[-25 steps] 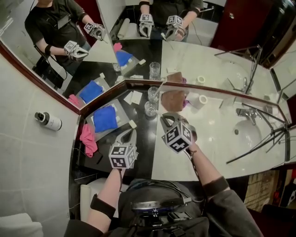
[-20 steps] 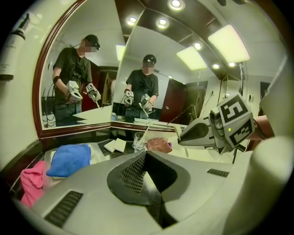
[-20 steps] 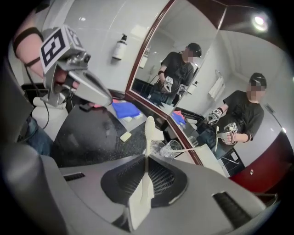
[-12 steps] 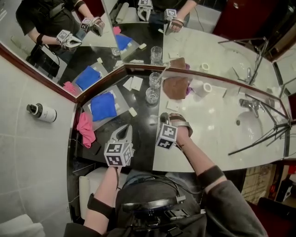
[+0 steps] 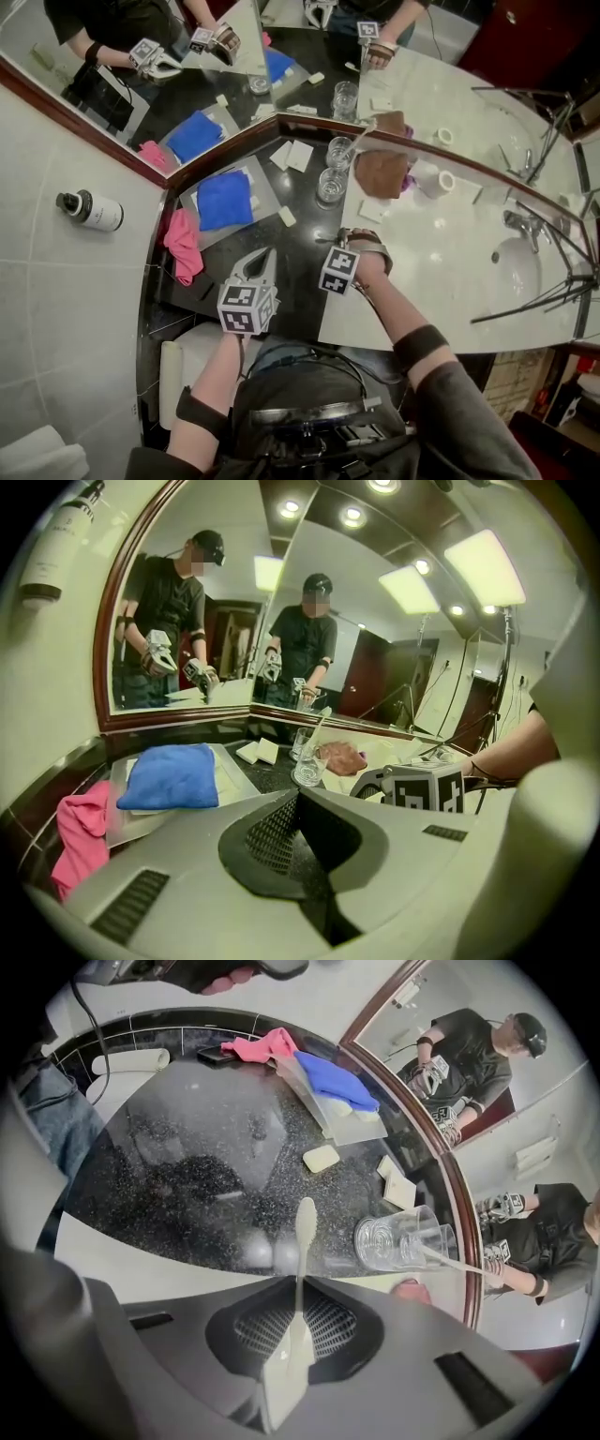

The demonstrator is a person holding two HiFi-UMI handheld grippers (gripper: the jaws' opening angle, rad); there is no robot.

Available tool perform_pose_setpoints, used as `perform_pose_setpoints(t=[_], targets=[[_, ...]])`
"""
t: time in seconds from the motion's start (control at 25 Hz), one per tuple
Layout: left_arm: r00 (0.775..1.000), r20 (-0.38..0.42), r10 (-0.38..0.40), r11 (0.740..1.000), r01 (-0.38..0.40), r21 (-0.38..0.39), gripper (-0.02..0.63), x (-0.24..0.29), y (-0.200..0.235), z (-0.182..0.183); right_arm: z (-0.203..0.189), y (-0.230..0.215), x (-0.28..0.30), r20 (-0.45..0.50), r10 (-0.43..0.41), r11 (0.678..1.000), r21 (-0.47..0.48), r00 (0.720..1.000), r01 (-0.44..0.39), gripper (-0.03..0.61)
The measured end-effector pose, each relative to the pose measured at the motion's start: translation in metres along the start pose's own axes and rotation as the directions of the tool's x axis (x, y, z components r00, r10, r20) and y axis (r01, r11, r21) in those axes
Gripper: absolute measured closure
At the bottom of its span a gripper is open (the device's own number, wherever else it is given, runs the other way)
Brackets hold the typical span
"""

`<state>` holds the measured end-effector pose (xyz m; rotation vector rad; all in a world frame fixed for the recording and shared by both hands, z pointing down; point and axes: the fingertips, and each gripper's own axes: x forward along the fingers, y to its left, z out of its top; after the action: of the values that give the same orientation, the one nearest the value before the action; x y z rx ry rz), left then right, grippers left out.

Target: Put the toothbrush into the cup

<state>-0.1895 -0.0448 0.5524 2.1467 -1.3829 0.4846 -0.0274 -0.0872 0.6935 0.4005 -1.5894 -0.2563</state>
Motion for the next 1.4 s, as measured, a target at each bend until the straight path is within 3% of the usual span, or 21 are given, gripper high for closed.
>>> perform_pose_setpoints(t=[0.36,0.52,0.84,1.12,1.24,1.4], targets=[[1.0,-0.002,0.029,0.999,-0.029,-0.02,0.612,-0.004,0.01,-0.009,0.006,0.015,0.029,0.01,0.058,0.998,-0.022,0.998,-0.058,0.531],[0.999,-0.012,0.041,0.999,-0.041,-0.032,0.612,-0.007,0.013,-0.017,0.007,0.02,0.036,0.021,0.058,0.997,-0.054,0.998,-0.057,0.525],[0.999,-0.015,0.036,0.999,-0.037,-0.038,0.612,-0.006,0.011,-0.019,0.005,0.018,0.035,0.039,0.052,0.998,-0.021,0.998,-0.051,0.465],[1.0,-0.005,0.024,0.999,-0.024,-0.027,0.612,-0.002,0.006,-0.014,0.004,0.009,0.018,0.06,0.045,0.999,-0.008,0.997,-0.045,0.47],[1.0,0.002,0.022,1.0,-0.022,-0.018,0.612,-0.001,0.003,-0.01,0.007,-0.003,-0.003,0.106,0.022,0.998,0.048,0.994,-0.027,0.545],[1.0,0.018,0.022,1.0,-0.021,-0.007,0.612,0.001,-0.001,-0.003,0.006,-0.022,-0.042,0.202,-0.01,0.982,0.186,0.979,-0.028,0.558]])
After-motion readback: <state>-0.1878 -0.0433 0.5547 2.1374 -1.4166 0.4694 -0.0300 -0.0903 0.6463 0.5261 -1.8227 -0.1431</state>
